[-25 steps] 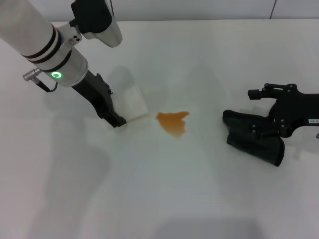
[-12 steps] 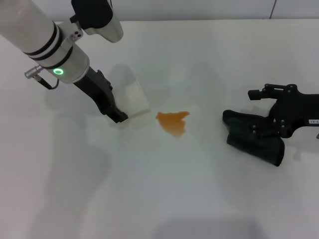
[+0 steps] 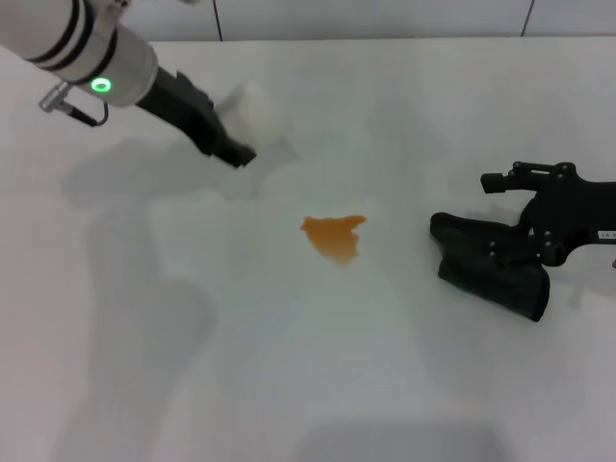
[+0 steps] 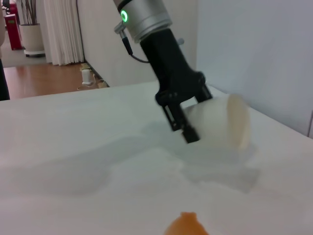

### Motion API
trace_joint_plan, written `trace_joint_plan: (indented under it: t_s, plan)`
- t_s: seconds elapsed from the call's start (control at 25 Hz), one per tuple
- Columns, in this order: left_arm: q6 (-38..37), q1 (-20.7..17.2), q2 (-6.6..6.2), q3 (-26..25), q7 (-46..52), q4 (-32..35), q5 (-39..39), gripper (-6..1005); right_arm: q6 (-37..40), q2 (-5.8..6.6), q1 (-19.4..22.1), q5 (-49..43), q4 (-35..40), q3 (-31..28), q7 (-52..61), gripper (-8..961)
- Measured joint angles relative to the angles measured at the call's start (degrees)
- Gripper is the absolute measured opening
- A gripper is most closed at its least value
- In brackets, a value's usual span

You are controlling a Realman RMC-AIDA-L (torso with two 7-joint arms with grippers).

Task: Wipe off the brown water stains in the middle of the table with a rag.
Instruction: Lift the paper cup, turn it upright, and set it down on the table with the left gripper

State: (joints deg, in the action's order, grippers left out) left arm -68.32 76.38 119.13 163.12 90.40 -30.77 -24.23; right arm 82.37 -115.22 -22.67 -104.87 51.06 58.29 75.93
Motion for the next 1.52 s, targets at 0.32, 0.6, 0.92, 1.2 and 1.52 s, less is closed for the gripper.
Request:
trace_joint_plan:
  t_s: [0.32,0.6,0.92,1.2,1.52]
  plan:
    - [-0.3,-3.3,0.26,0.0,-0.9,0.2,10.5,709,-0.1,0.0,-0.1,0.0,0.1,-0.2,0.0,869]
    - [-3.2,-11.5,0.18,0.0,-6.6,2.9,28.2,709,-0.7,0.0,-0.1,0.2,0.1,-0.2,0.0,869]
    - [-11.2,-20.8,-0.01,0.0,-15.2,3.9,42.7,710,-0.7,-0.03,-0.2,0.2,0.1,-0.2,0.0,869]
    - [-11.0,-28.2,0.02,0.0,-18.8,7.6,49.1,711,-1.4,-0.09,-0.3,1.2,-0.1,0.0,0.0,869]
    - [-10.7,-34.1,0.1,-0.1,-26.2,10.7,51.8,711,-1.5,-0.09,-0.3,1.6,0.0,0.2,-0.1,868]
